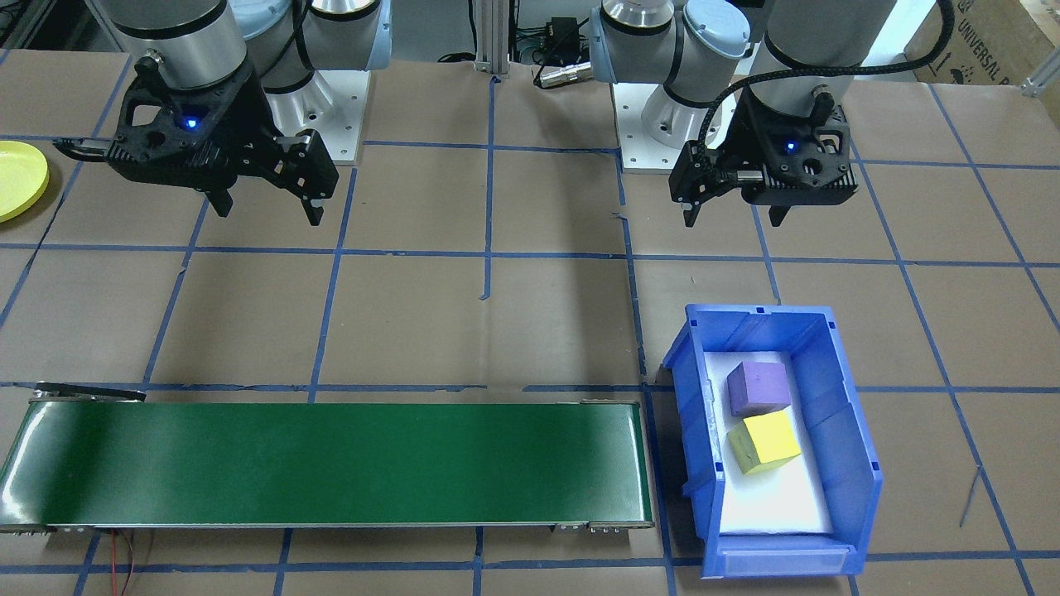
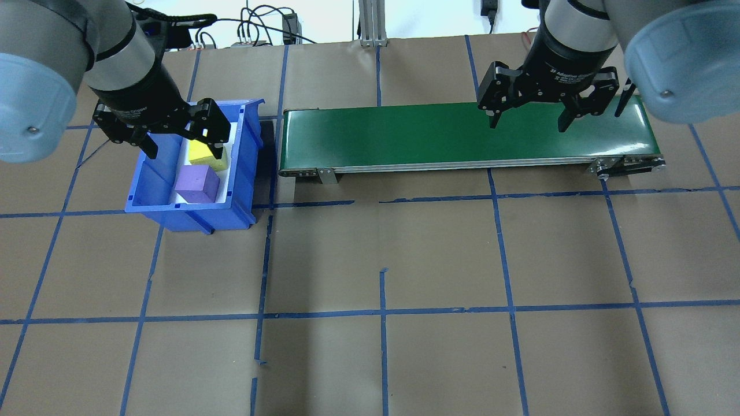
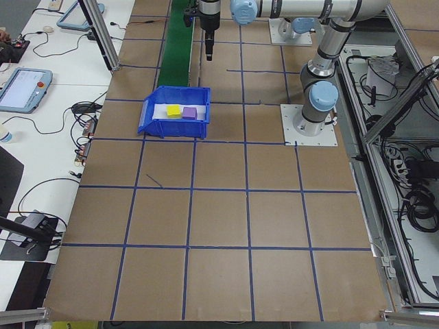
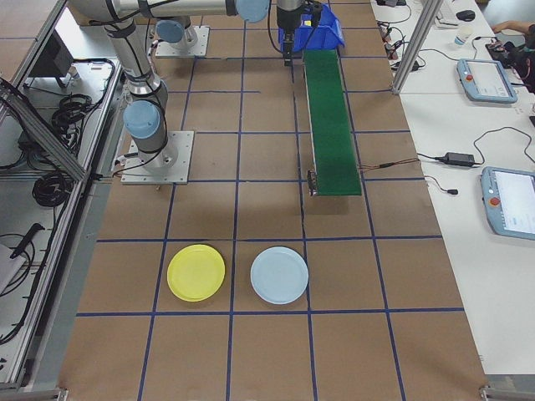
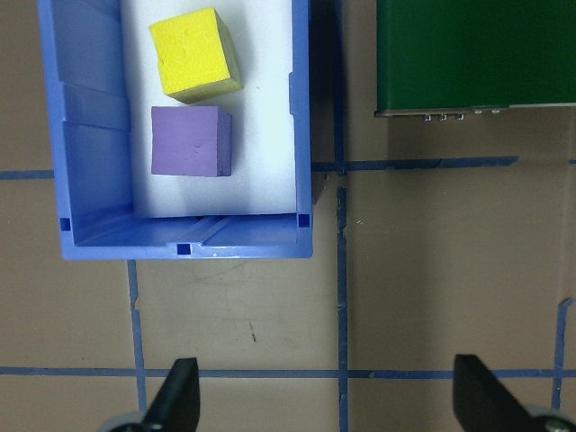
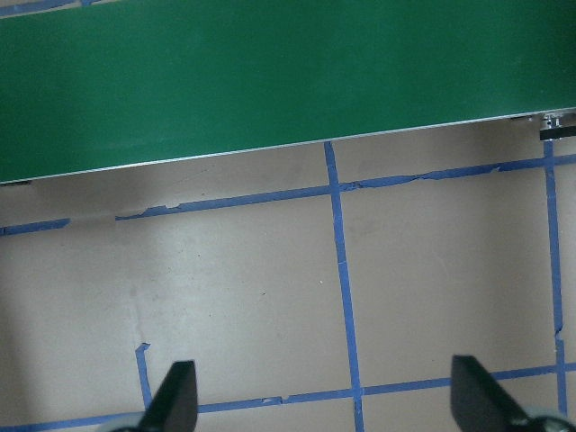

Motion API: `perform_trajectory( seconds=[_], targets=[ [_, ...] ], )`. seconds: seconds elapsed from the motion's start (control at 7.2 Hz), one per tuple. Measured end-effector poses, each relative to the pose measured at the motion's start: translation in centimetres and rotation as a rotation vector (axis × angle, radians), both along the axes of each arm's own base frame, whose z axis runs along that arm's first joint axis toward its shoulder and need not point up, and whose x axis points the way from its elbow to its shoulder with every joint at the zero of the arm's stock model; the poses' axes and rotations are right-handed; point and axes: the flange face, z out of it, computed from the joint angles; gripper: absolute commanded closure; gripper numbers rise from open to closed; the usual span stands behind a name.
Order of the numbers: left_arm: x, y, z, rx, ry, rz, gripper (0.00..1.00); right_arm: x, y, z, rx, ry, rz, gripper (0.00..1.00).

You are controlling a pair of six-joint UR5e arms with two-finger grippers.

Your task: Move block left to right into plate

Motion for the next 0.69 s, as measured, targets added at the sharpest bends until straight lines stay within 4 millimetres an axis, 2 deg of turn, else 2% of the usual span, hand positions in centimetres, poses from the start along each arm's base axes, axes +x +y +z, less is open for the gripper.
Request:
perform_trajectory(
  seconds=[0.42, 0.56, 0.69],
  targets=[
    [0.5, 0.0, 0.1, -0.001, -0.005, 0.006, 0.0, 0.0, 0.0, 0.0, 0.0, 0.001, 0.0, 0.0],
    [1.1, -0.1, 0.1, 0.0, -0.008, 0.004, 0.0, 0.0, 0.0, 0.0, 0.0, 0.0, 0.0, 0.0],
    [2.9, -0.7, -0.5, 0.013, -0.006, 0.003, 0.0, 0.0, 0.0, 0.0, 0.0, 0.0, 0.0, 0.0]
  ],
)
